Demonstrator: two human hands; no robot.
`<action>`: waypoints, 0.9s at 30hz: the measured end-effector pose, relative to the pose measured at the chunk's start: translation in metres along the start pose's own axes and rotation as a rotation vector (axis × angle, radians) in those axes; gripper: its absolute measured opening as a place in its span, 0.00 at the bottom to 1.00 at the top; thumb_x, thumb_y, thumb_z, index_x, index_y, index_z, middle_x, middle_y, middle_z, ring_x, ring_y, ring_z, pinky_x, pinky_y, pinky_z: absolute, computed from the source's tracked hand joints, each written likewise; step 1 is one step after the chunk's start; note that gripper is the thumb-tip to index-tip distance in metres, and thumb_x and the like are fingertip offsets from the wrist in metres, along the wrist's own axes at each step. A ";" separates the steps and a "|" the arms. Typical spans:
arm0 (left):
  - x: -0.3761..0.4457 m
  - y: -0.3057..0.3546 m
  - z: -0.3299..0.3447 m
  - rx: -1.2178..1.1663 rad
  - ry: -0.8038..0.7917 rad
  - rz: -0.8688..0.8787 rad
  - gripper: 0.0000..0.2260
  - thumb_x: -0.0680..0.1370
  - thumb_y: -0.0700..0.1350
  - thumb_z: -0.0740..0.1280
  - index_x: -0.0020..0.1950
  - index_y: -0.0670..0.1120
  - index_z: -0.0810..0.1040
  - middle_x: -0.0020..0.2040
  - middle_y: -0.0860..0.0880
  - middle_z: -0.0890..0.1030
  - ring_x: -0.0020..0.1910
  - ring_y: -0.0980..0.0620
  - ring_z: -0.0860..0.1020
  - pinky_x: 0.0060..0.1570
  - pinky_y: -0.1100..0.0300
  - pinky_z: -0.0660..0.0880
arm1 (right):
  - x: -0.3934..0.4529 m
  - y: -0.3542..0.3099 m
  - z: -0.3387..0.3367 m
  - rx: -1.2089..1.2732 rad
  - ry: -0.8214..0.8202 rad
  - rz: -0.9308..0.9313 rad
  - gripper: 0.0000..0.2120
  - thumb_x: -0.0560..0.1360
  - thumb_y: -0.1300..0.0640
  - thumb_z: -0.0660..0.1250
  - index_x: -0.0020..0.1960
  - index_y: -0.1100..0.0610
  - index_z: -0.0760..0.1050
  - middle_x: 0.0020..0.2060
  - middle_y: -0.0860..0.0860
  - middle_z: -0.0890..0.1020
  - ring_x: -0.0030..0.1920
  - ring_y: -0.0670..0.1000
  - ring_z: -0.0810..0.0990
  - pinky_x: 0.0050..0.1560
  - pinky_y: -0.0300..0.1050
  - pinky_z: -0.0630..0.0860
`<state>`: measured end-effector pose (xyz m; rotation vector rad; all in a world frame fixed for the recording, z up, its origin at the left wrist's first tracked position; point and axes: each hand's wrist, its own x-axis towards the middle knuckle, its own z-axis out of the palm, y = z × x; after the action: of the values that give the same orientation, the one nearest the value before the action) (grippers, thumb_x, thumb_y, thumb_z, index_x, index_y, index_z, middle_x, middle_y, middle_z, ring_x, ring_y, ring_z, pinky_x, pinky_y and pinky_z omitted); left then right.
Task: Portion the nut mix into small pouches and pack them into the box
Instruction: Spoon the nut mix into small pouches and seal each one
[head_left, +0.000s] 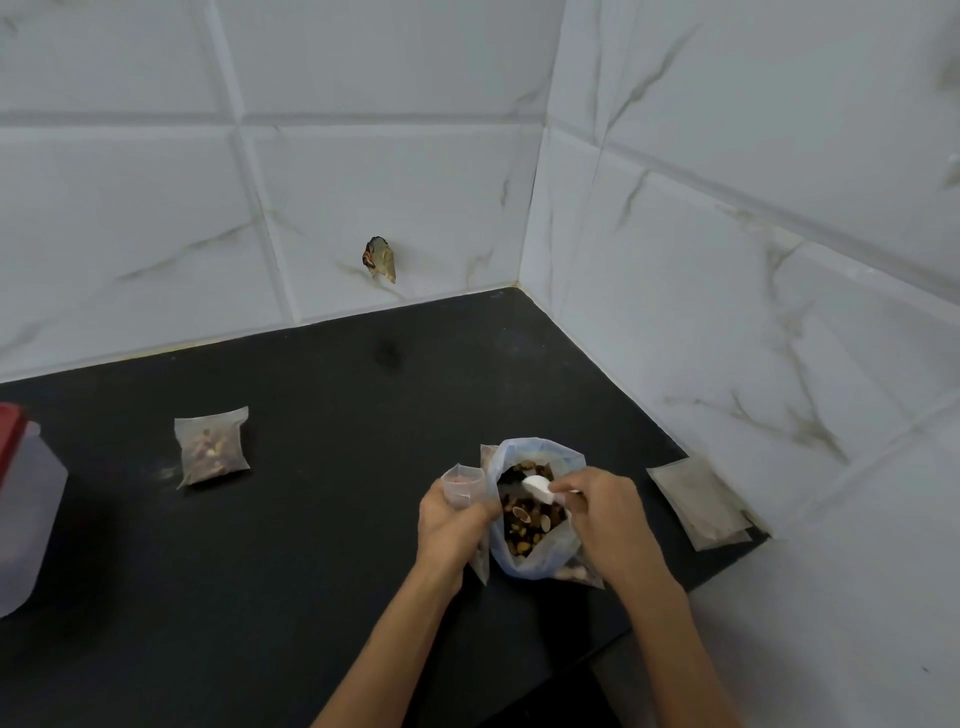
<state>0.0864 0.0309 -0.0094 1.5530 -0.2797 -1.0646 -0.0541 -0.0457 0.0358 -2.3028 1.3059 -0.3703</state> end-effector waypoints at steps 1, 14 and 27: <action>0.000 -0.001 0.001 0.014 0.011 -0.001 0.27 0.59 0.42 0.73 0.58 0.43 0.76 0.51 0.43 0.82 0.52 0.46 0.81 0.53 0.44 0.80 | 0.004 -0.001 -0.001 -0.002 0.020 0.047 0.14 0.76 0.67 0.61 0.58 0.60 0.79 0.54 0.58 0.80 0.56 0.56 0.77 0.57 0.44 0.72; -0.008 -0.010 0.004 -0.062 0.018 -0.038 0.14 0.69 0.31 0.69 0.53 0.40 0.78 0.47 0.41 0.83 0.47 0.45 0.83 0.49 0.49 0.81 | 0.011 -0.007 0.017 0.091 0.017 0.365 0.08 0.77 0.57 0.63 0.42 0.58 0.78 0.38 0.52 0.80 0.37 0.46 0.79 0.38 0.39 0.78; -0.011 -0.010 0.007 -0.121 -0.036 0.013 0.18 0.69 0.31 0.69 0.58 0.38 0.76 0.50 0.37 0.82 0.50 0.41 0.82 0.46 0.50 0.81 | 0.014 -0.009 0.010 0.437 -0.103 0.689 0.06 0.73 0.60 0.68 0.48 0.60 0.80 0.38 0.52 0.79 0.36 0.47 0.77 0.34 0.40 0.75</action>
<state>0.0708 0.0367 -0.0126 1.4233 -0.2453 -1.0805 -0.0353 -0.0512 0.0318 -1.3950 1.6642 -0.2579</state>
